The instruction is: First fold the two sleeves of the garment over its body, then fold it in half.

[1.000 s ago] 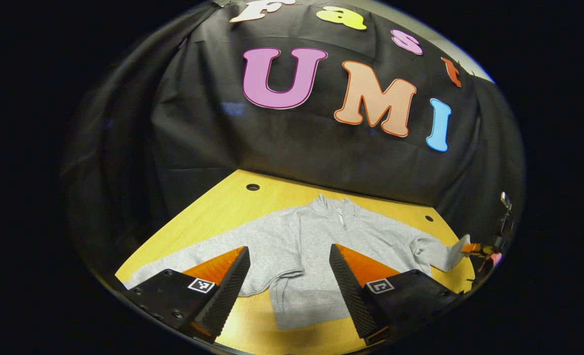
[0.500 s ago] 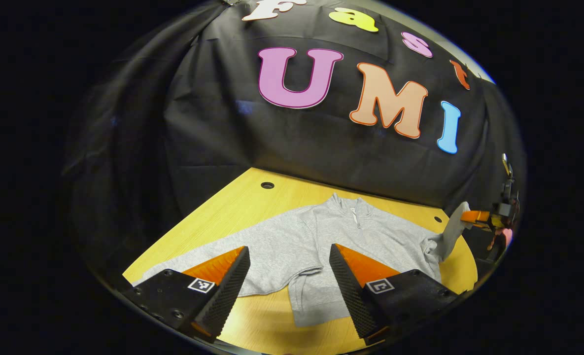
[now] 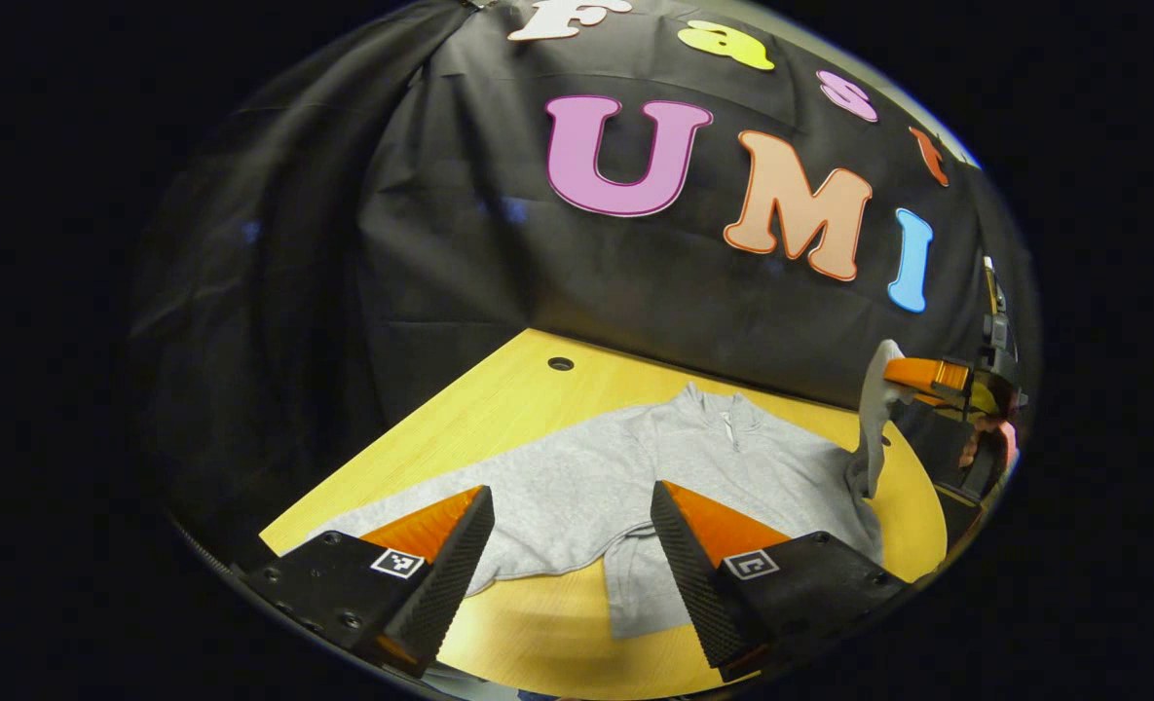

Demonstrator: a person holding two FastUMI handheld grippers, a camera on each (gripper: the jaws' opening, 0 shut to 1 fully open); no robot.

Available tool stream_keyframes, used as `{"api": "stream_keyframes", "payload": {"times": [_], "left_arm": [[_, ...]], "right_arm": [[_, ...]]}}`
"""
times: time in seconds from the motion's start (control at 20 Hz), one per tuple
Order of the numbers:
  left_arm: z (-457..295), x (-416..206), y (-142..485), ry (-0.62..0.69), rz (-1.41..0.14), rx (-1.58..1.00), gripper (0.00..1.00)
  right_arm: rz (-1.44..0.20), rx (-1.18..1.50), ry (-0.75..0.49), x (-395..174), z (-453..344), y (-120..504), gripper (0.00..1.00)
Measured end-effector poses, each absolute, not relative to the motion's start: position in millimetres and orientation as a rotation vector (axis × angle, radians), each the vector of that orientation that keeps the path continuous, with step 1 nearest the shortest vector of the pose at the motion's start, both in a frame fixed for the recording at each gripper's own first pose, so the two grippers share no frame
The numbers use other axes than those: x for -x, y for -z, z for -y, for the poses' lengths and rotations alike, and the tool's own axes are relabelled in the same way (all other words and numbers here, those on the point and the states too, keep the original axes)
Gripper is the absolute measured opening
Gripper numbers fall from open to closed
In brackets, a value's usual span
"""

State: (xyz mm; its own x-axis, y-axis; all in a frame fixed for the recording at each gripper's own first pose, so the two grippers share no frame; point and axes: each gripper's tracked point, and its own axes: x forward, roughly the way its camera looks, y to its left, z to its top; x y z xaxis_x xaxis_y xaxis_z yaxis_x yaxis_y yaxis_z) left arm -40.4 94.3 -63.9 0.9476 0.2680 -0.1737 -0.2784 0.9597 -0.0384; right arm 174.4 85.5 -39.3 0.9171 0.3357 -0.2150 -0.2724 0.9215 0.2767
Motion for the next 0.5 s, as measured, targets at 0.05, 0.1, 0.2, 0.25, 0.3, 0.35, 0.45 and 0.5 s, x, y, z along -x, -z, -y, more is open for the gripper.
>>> {"api": "stream_keyframes", "payload": {"times": [0.05,0.1,0.2,0.25,0.3,0.35,0.45,0.5], "left_arm": [[-98.1,43.7,65.2,-0.29,-0.17,0.067,0.95],[-102.1,47.0,67.7,-0.301,-0.171,0.072,0.95],[-109.2,54.9,72.3,-0.324,-0.177,0.084,0.95],[-114.2,60.2,76.9,-0.34,-0.18,0.091,0.95],[-118.8,63.6,80.0,-0.354,-0.183,0.097,0.95],[-124.0,67.8,84.6,-0.368,-0.19,0.103,0.95],[-133.6,76.2,92.8,-0.399,-0.197,0.114,0.95],[-140.1,80.3,96.8,-0.415,-0.2,0.117,0.95]], "right_arm": [[-0.267,-0.251,-0.36,-175.2,-103.7,40.4,0.06],[-0.277,-0.255,-0.398,-176.2,-120.3,43.5,0.05],[-0.297,-0.27,-0.474,-175.6,-155.7,51.4,0.05],[-0.306,-0.285,-0.526,-175.0,-180.3,55.4,0.05],[-0.314,-0.295,-0.556,-175.5,-194.5,61.5,0.05],[-0.331,-0.304,-0.582,-175.8,-208.7,69.4,0.05],[-0.36,-0.299,-0.611,-175.0,-223.8,93.4,0.05],[-0.379,-0.288,-0.613,-174.7,-233.4,104.8,0.05]]}}
